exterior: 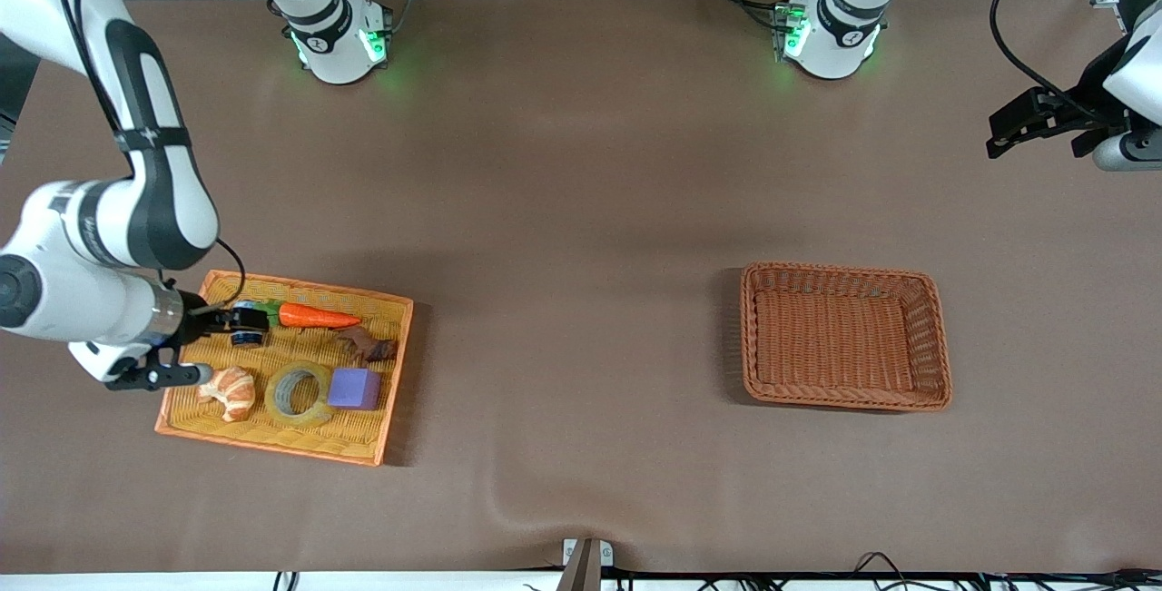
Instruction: Transfer tape with both arms
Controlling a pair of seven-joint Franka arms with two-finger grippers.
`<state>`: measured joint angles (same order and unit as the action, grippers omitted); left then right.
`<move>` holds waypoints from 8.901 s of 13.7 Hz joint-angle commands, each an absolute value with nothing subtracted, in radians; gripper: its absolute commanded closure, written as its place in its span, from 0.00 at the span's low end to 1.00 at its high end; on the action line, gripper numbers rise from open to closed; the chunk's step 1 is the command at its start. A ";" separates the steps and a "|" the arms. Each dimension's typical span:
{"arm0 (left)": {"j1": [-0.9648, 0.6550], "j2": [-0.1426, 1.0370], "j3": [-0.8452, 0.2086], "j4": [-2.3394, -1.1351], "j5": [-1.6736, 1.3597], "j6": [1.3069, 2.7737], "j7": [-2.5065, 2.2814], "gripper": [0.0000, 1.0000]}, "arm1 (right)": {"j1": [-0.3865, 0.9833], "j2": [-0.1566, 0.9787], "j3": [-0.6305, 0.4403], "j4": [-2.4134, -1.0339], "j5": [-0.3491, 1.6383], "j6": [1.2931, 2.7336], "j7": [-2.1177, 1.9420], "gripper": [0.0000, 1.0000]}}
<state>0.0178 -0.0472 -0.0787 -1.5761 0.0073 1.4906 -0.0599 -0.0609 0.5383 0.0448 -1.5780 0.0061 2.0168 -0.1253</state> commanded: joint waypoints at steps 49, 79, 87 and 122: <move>0.012 -0.009 -0.094 -1.585 0.006 1.562 -0.038 0.00 | -0.051 0.804 0.032 -1.321 -0.029 2.069 0.475 0.00; -0.196 0.213 -0.279 -1.563 0.060 1.830 -0.597 0.00 | 0.047 0.554 0.112 -1.333 -0.058 1.703 0.529 1.00; -0.245 0.227 -0.282 -1.562 0.058 1.830 -0.802 0.00 | 0.434 0.589 0.112 -1.336 -0.052 1.880 1.073 1.00; -0.446 0.755 -0.265 -1.499 0.228 2.298 -1.078 0.00 | 0.101 0.175 0.107 -1.730 0.035 1.790 0.183 0.00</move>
<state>-0.4370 0.7123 -0.2706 -1.5240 0.1816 2.2947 -1.0477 0.1326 0.3306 0.0954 -1.6071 0.0276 1.7518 0.2599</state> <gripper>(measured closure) 0.000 0.000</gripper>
